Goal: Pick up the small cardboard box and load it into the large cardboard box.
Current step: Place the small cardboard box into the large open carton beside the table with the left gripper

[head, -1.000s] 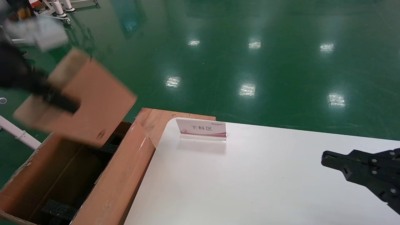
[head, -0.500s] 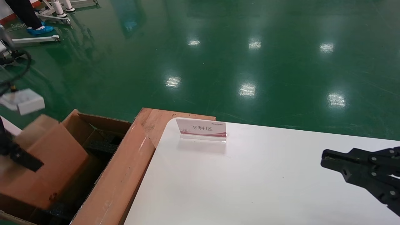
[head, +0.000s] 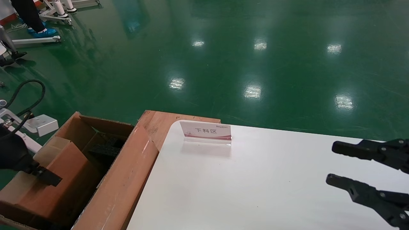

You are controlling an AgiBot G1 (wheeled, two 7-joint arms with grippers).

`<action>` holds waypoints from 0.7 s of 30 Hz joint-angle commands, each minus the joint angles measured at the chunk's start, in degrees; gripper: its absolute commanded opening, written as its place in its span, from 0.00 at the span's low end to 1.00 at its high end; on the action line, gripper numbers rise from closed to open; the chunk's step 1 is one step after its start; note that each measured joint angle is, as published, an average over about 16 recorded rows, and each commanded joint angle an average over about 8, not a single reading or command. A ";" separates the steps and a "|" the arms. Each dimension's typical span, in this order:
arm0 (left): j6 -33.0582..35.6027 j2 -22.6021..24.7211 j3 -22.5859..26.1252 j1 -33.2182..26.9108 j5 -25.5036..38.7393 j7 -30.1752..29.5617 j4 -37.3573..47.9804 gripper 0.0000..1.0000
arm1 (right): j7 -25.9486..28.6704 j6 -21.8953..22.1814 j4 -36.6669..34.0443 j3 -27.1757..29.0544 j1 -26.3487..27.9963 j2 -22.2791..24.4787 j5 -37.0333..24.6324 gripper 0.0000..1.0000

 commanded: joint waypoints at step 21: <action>-5.68 5.47 0.72 9.49 0.16 0.92 9.61 0.00 | -0.04 0.03 0.00 -0.07 0.02 0.03 0.05 1.00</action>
